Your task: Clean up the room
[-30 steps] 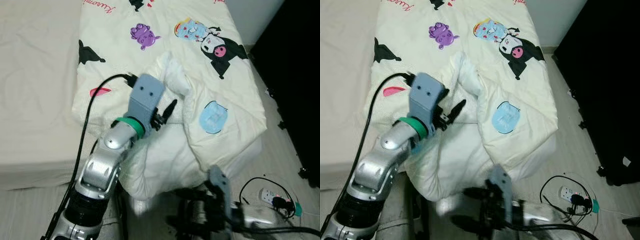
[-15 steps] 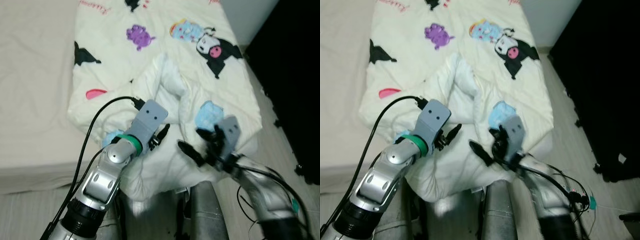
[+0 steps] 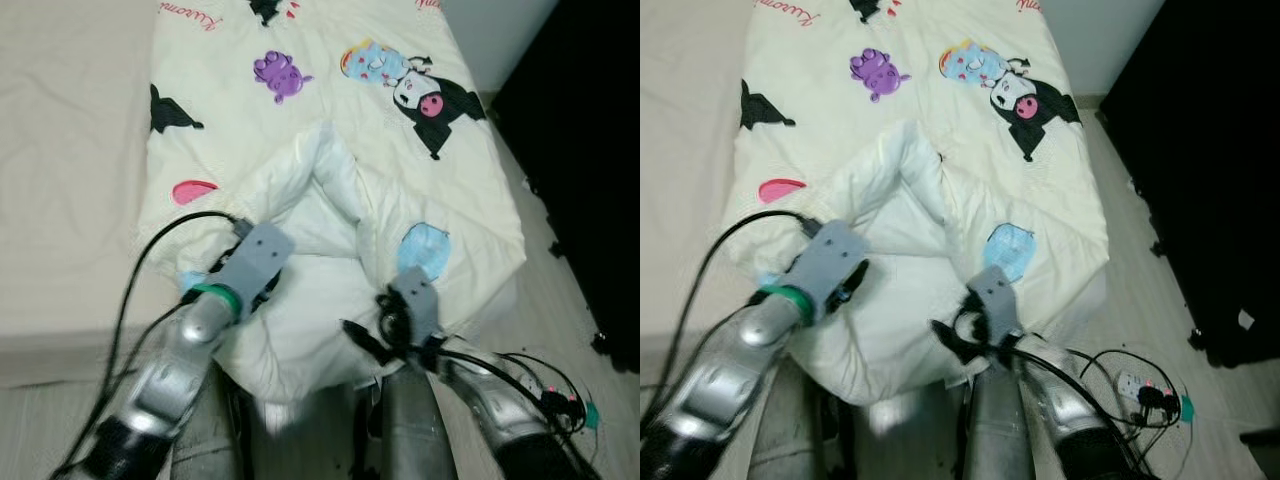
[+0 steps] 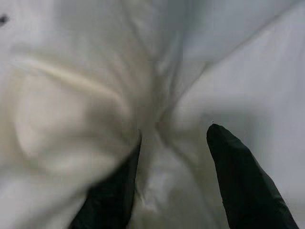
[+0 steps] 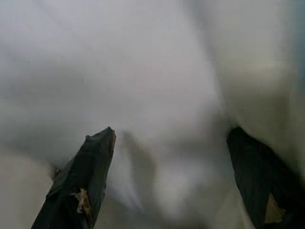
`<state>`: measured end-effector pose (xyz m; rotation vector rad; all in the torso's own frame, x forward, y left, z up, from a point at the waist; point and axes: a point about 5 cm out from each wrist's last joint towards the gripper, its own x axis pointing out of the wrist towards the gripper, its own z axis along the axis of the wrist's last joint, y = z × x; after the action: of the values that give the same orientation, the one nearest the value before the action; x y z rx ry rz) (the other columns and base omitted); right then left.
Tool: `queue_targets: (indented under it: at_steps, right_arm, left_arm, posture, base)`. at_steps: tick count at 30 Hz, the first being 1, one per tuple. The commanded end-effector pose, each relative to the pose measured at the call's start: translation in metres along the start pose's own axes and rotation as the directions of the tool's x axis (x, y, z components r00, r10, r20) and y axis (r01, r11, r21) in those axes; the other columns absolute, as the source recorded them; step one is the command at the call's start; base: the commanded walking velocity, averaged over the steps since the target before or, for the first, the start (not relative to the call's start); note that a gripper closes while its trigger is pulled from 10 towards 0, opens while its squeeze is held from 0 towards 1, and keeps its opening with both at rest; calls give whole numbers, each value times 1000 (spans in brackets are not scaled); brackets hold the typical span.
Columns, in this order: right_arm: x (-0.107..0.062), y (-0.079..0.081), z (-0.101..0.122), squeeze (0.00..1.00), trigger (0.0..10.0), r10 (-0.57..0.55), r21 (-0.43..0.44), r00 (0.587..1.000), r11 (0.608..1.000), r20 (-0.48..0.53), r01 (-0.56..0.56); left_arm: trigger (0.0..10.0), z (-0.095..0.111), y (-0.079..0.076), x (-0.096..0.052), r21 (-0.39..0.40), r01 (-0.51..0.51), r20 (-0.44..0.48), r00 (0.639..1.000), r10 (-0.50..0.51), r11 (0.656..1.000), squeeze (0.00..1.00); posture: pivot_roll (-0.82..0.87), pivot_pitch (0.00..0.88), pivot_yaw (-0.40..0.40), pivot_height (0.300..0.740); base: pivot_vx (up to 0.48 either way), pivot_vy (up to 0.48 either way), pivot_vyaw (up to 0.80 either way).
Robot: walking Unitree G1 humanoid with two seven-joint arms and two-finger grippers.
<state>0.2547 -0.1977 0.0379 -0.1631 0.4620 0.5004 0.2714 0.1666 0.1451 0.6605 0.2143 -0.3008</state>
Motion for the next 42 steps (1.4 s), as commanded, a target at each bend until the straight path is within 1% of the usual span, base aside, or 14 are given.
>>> queue_targets:
  at_steps: [1, 6, 15, 16, 17, 21, 27, 29, 31, 33, 35, 36, 38, 42]
  right_arm:
    - [-21, -17, -19, 0, 10000, -112, -20, 991, 994, -77, 111]
    - [-68, -53, -40, 0, 10000, -296, -98, 940, 954, -167, 283]
    - [-109, -64, -56, 0, 10000, -361, -118, 897, 932, -254, 342]
    - [-111, -45, -59, 0, 10000, -247, -84, 929, 969, -274, 233]
    - [-111, -45, -59, 0, 10000, -247, -84, 929, 969, -274, 233]
    - [-109, 12, -34, 0, 10000, 128, 82, 988, 989, -84, -121]
    - [-101, 23, 4, 0, 10000, 209, 150, 969, 962, 131, -227]
    - [-91, 18, 35, 0, 10000, 205, 141, 943, 959, 261, -248]
    - [-91, 18, 35, 0, 10000, 205, 141, 943, 959, 261, -248]
    - [-87, 13, 65, 0, 10000, 212, 135, 899, 950, 382, -281]
    - [-82, 0, 91, 0, 10000, 158, 140, 858, 956, 489, -256]
    - [-75, -8, 97, 0, 10000, 109, 126, 857, 972, 504, -198]
    - [-71, -12, 100, 0, 10000, 82, 116, 857, 980, 509, -162]
    - [-41, -22, 103, 0, 10000, 4, 104, 870, 993, 492, -63]
  left_arm:
    - [10000, -8, 1, -16, 33, 71, -27, 997, -70, 997, 0]
    - [10000, -31, 18, -50, 149, 144, -109, 986, -128, 978, 0]
    - [10000, -54, 27, -80, 231, 310, -212, 941, -263, 922, 0]
    - [10000, -62, 23, -100, 263, 501, -292, 856, -427, 825, 0]
    - [10000, -62, 23, -100, 263, 501, -292, 856, -427, 825, 0]
    - [10000, -55, 22, -133, 234, 719, -329, 692, -643, 654, 0]
    - [10000, -28, 15, -152, 58, 792, -129, 609, -783, 607, 0]
    - [10000, -5, 15, -150, -14, 787, 81, 616, -784, 617, 0]
    - [10000, -5, 15, -150, -14, 787, 81, 616, -784, 617, 0]
    - [10000, 20, 30, -136, -17, 715, 266, 677, -686, 699, 0]
    - [10000, 39, 50, -111, -3, 541, 368, 783, -502, 841, 0]
    - [10000, 41, 56, -95, 1, 422, 377, 839, -391, 907, 0]
    - [10000, 43, 59, -86, 7, 351, 379, 866, -328, 936, 0]
    - [10000, 15, 50, -30, -2, 70, 155, 986, -69, 998, 0]
  posture:
    - [-25, 242, 1, 591]
    - [-24, 255, 3, 591]
    - [-37, 262, 0, 591]
    - [-31, 260, 1, 591]
    - [-31, 260, 1, 591]
    - [-17, 256, -1, 591]
    - [-9, 244, -7, 591]
    - [-4, 235, -12, 591]
    - [-4, 235, -12, 591]
    - [1, 224, -21, 591]
    - [1, 215, -24, 591]
    - [2, 205, -21, 591]
    - [2, 205, -21, 591]
    - [0, 192, -13, 591]
  base:
    - [0, 0, 0]
    - [0, 0, 0]
    - [0, 0, 0]
    - [0, 0, 0]
    - [0, 0, 0]
    - [0, 0, 0]
    - [0, 0, 0]
    - [0, 0, 0]
    - [0, 0, 0]
    - [0, 0, 0]
    - [0, 0, 0]
    - [0, 0, 0]
    - [0, 0, 0]
    - [0, 0, 0]
